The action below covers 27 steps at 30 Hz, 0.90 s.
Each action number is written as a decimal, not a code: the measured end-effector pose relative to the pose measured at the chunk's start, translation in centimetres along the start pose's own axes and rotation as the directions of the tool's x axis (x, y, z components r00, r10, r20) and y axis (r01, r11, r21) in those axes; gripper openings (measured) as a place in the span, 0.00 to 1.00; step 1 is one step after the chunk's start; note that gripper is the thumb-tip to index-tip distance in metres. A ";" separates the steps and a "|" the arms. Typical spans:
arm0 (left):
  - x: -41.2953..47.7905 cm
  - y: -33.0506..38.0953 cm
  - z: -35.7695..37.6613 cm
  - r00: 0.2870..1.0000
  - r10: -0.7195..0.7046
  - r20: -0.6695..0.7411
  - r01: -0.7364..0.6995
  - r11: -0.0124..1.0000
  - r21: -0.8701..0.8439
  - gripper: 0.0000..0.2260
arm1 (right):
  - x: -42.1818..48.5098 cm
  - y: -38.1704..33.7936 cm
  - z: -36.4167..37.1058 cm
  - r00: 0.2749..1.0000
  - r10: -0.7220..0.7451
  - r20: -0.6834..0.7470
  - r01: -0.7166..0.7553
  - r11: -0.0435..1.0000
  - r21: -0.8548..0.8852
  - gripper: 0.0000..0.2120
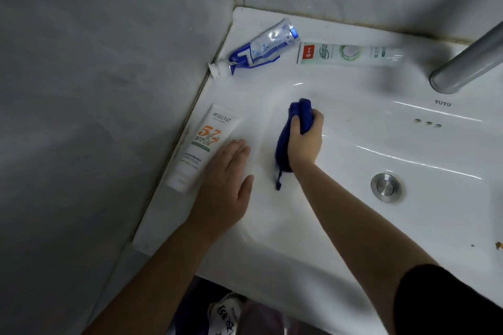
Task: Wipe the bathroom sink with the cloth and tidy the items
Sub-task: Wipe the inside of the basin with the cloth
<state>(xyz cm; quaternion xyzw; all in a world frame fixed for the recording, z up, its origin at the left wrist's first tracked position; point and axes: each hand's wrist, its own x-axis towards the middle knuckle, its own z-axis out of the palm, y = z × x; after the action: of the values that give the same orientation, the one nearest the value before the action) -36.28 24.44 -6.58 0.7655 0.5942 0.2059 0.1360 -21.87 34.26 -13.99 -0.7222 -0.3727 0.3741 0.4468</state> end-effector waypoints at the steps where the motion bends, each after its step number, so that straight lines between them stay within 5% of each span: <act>1: -0.4 0.3 -0.5 1.000 -0.025 0.000 0.024 0.999 -0.042 0.22 | 0.3 -0.9 0.7 0.999 0.035 -0.030 -0.034 0.998 0.053 0.15; 9: -5.5 -0.1 -2.4 0.997 -0.078 -0.023 0.076 0.995 -0.067 0.22 | -10.0 3.0 -3.4 0.866 -0.210 0.454 0.197 0.977 0.077 0.15; 13: -7.7 0.2 -2.7 0.994 -0.103 -0.043 0.101 0.994 -0.051 0.19 | -4.0 -0.5 -1.0 0.961 -0.090 0.260 0.078 0.995 0.054 0.14; 16: -9.9 1.0 -2.9 0.981 -0.179 -0.072 0.174 0.982 -0.073 0.19 | -4.9 -2.2 -0.3 0.944 -0.157 0.291 0.124 0.984 0.128 0.16; 18: -11.4 1.7 -2.7 0.972 -0.220 -0.081 0.210 0.971 -0.112 0.19 | -9.4 -1.7 -2.5 0.817 -0.304 0.490 0.294 0.951 0.099 0.18; 21: -13.0 2.7 -2.4 0.963 -0.260 -0.075 0.246 0.957 -0.154 0.19 | -12.6 -0.4 -5.6 0.465 -0.383 0.798 0.553 0.830 0.077 0.18; 23: -13.6 3.3 -2.4 0.953 -0.292 -0.078 0.277 0.948 -0.158 0.20 | -11.1 -1.0 -5.4 0.523 -0.346 0.779 0.522 0.853 0.028 0.17; 26: -14.5 3.9 -2.7 0.935 -0.343 -0.093 0.325 0.931 -0.166 0.21 | -9.8 -1.4 -4.7 0.755 -0.164 0.635 0.230 0.973 -0.023 0.18; 27: -14.7 4.1 -2.7 0.926 -0.363 -0.102 0.344 0.924 -0.167 0.21 | -10.4 -1.1 -4.9 0.747 -0.119 0.654 0.184 0.983 -0.031 0.18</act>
<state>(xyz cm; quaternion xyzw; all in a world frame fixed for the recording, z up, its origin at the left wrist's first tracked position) -37.18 9.08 -4.63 0.6184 0.7136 0.2707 0.1876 -22.44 23.75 -9.25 -0.5351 -0.5786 0.5458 0.2846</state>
